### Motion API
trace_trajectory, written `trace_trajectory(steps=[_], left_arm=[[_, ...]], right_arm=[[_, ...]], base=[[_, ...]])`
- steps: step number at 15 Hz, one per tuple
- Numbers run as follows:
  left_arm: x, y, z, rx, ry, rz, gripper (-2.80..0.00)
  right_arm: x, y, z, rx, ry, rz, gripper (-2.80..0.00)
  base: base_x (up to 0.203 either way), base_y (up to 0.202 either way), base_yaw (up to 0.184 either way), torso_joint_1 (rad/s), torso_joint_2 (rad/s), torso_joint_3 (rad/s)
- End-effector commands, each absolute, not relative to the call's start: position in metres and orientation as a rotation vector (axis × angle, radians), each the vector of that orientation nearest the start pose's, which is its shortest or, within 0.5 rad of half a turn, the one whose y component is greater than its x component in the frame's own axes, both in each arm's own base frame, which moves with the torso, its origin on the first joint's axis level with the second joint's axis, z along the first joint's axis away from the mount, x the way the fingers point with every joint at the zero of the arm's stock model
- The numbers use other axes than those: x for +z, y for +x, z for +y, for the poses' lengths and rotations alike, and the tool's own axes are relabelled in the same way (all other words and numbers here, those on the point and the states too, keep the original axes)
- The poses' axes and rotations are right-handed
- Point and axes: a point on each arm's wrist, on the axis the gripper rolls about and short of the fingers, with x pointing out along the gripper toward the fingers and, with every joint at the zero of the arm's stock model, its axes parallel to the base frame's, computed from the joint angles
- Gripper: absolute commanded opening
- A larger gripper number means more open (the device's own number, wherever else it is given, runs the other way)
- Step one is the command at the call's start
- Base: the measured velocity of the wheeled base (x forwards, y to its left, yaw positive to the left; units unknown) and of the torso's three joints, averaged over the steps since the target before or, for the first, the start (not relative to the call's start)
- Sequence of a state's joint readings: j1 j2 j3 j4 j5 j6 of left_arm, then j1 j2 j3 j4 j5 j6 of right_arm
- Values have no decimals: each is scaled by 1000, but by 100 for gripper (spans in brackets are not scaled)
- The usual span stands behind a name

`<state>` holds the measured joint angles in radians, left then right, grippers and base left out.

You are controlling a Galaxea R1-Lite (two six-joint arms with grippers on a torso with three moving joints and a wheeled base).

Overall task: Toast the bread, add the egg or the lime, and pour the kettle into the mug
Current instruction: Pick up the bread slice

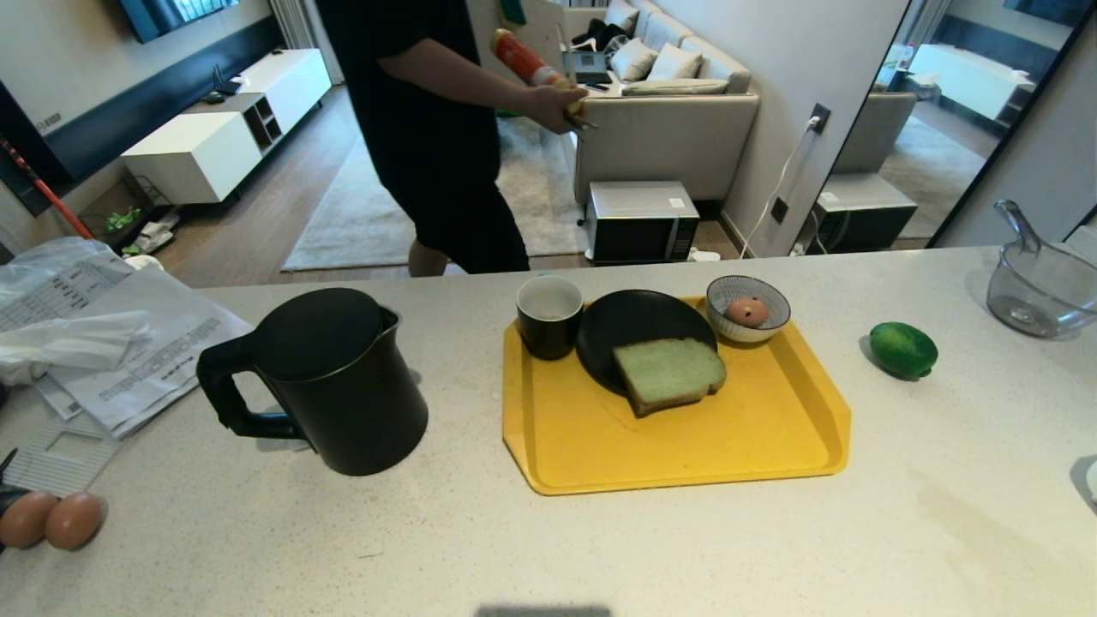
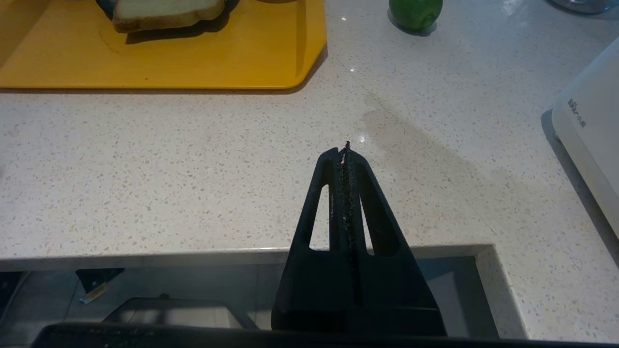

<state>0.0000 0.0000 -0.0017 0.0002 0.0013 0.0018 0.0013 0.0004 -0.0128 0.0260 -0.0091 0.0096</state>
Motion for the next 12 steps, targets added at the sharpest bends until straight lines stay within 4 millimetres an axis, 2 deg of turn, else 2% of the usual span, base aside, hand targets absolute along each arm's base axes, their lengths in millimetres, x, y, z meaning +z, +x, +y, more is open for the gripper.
trace_trajectory(steps=[1,12], left_arm=[[76,-23,0,2,2,-2,-280],[76,-23,0,2,3,0,-280]], right_arm=[[76,-24,0,-6,8,14,-280],[77,-24,0,-3,-5,11,-280]], base=[[0,0,0,0,0,0],[0,0,0,0,0,0]])
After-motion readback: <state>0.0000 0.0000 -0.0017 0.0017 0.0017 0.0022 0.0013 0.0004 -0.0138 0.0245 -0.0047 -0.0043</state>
